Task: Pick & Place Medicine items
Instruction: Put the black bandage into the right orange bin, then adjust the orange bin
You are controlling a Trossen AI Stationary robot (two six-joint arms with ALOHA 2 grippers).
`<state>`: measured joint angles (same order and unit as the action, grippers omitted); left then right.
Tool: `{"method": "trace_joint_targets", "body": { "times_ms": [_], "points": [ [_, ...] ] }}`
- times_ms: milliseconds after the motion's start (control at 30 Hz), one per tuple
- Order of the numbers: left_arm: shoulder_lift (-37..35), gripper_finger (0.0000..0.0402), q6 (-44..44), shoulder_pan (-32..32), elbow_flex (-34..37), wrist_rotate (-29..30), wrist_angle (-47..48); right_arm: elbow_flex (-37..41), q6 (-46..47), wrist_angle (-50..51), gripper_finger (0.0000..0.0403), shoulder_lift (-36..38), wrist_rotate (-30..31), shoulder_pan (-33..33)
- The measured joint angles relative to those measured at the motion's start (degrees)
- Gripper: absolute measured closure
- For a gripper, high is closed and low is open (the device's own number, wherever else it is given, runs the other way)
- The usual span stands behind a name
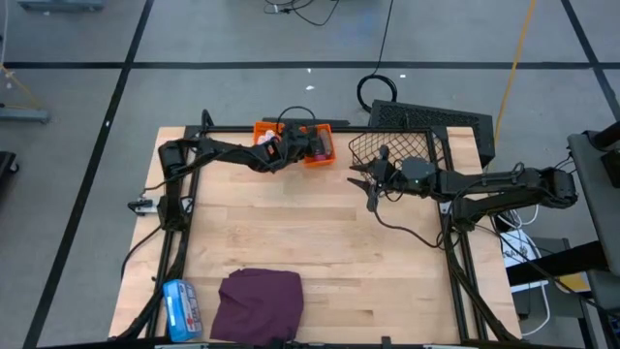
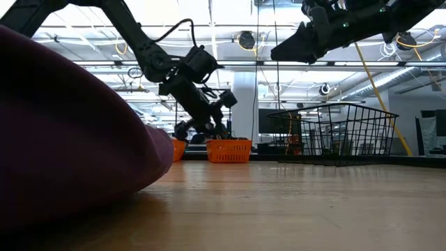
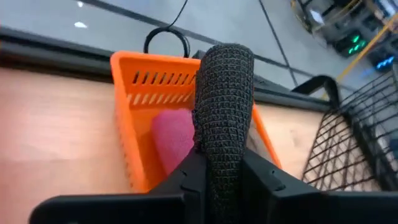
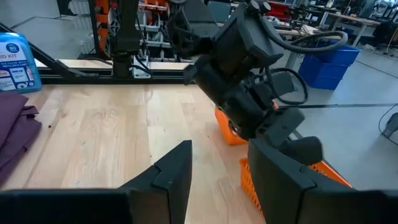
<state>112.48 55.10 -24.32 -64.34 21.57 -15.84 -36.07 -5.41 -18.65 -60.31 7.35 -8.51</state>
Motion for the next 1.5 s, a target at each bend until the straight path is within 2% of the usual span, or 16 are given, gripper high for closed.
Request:
{"method": "trace_joint_targets", "body": {
  "times_ms": [167, 367, 600, 833, 900, 1000, 1100, 1167, 1233, 1500],
  "points": [
    [0.1, 0.0304, 7.8, -0.1, 0.0, 0.4, 0.7, 0.0, 0.0, 0.1, 0.026, 0.0, 0.0, 0.0],
    [-0.2, 0.0246, 6.7, 0.0, 0.0, 0.4, 0.6, 0.0, 0.0, 0.1, 0.0259, 0.0, 0.0, 0.0],
    [-0.9, 0.0208, -1.8, -0.2, 0.0, 0.3, -0.5, 0.0, 0.0, 0.3, 0.0259, 0.0, 0.0, 0.0],
    [-4.7, 0.0199, -8.7, -1.1, 0.0, -3.4, -1.2, 0.0, 0.0, 0.6, 0.0259, 0.0, 0.1, 0.0],
    [-7.1, 0.0202, -13.4, -1.5, 0.0, -5.7, -0.6, 0.0, 0.0, 1.1, 0.0257, 0.0, 0.1, 0.0],
    [-11.9, 0.0206, -22.7, -1.4, 0.0, -13.1, 2.7, 0.0, 0.2, 1.9, 0.0258, 0.0, 0.1, 0.0],
    [-15.2, 0.0205, -30.9, 0.5, -0.1, -17.6, 10.7, 0.0, 0.2, 2.5, 0.0261, 0.0, 0.1, 0.0],
    [-15.8, 0.0201, -31.3, 2.2, 0.0, -16.4, 18.0, 0.0, 0.2, 2.6, 0.0261, 0.0, 0.1, 0.0],
    [-15.8, 0.0197, -28.1, 3.8, 1.7, -13.2, 21.9, 0.0, 0.2, 2.6, 0.0261, 0.0, 0.1, 0.0],
    [-15.8, 0.0192, -16.4, 7.3, 12.6, -2.3, 21.5, 0.0, 0.2, 2.7, 0.0263, 0.0, 0.1, 0.0]
  ]
}}
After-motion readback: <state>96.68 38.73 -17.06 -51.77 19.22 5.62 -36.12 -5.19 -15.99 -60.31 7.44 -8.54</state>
